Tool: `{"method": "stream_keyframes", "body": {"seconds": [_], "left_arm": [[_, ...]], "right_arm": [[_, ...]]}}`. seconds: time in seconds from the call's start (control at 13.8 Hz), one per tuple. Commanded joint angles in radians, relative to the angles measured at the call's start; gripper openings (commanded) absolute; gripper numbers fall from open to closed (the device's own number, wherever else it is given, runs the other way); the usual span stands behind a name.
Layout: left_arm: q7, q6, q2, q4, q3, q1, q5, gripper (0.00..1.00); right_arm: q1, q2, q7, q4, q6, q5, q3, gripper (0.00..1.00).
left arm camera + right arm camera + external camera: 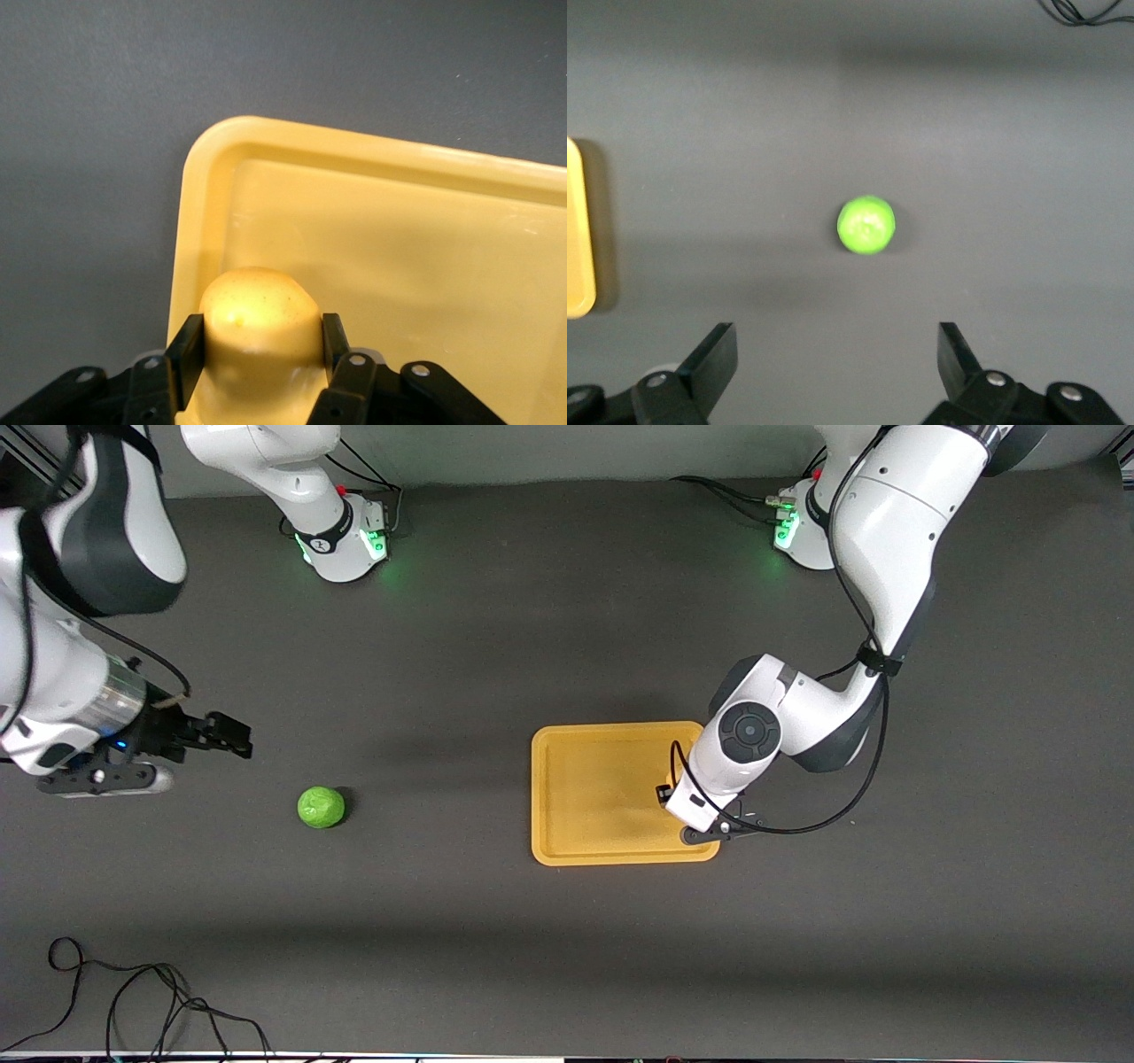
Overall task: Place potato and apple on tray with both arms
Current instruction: 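Release the potato on the tray while the right gripper lowers to the apple, then grasp the green apple with the right gripper while the left gripper withdraws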
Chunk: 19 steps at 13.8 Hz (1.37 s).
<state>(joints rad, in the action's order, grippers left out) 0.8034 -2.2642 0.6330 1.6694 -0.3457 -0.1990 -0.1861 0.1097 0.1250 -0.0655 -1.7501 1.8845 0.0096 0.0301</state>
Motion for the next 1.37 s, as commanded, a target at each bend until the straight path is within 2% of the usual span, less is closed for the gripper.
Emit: {"method": "stream_keyframes", "body": {"seconds": [0.0, 0.14, 0.22, 0.29, 0.36, 0.65, 0.79, 0.94, 1.3], "left_arm": [[0.043, -0.052, 0.019, 0.018, 0.002, -0.002, -0.018, 0.14], [0.053, -0.086, 0.037, 0.018, 0.002, 0.001, -0.018, 0.22], [0.053, -0.086, 0.039, 0.016, 0.004, 0.004, -0.018, 0.35], [0.053, -0.086, 0.039, 0.016, 0.004, 0.007, -0.018, 0.64], [0.053, -0.084, 0.039, 0.015, 0.005, 0.013, -0.018, 1.0], [0.056, -0.067, 0.027, 0.003, 0.007, 0.016, -0.016, 1.0], [0.05, -0.051, -0.012, -0.01, 0.01, 0.024, -0.016, 1.0], [0.027, 0.001, -0.056, -0.031, 0.008, 0.074, -0.018, 1.0], [-0.289, 0.248, -0.145, -0.123, -0.002, 0.243, 0.008, 1.0]], "right_arm": [[0.002, -0.006, -0.028, -0.173, 0.199, -0.016, 0.004, 1.0], [-0.002, 0.031, -0.028, -0.247, 0.31, -0.014, 0.005, 1.0], [-0.002, 0.054, -0.03, -0.268, 0.35, -0.011, 0.007, 1.0], [-0.002, 0.088, -0.03, -0.276, 0.375, -0.005, 0.007, 1.0], [-0.002, 0.125, -0.03, -0.276, 0.404, -0.004, 0.007, 1.0], [-0.015, 0.217, -0.03, -0.281, 0.482, -0.003, 0.011, 1.0], [-0.015, 0.249, -0.03, -0.295, 0.539, -0.002, 0.011, 1.0], [-0.015, 0.297, -0.033, -0.295, 0.599, 0.0, 0.01, 1.0], [-0.013, 0.344, -0.033, -0.292, 0.636, 0.0, 0.01, 1.0]]}}
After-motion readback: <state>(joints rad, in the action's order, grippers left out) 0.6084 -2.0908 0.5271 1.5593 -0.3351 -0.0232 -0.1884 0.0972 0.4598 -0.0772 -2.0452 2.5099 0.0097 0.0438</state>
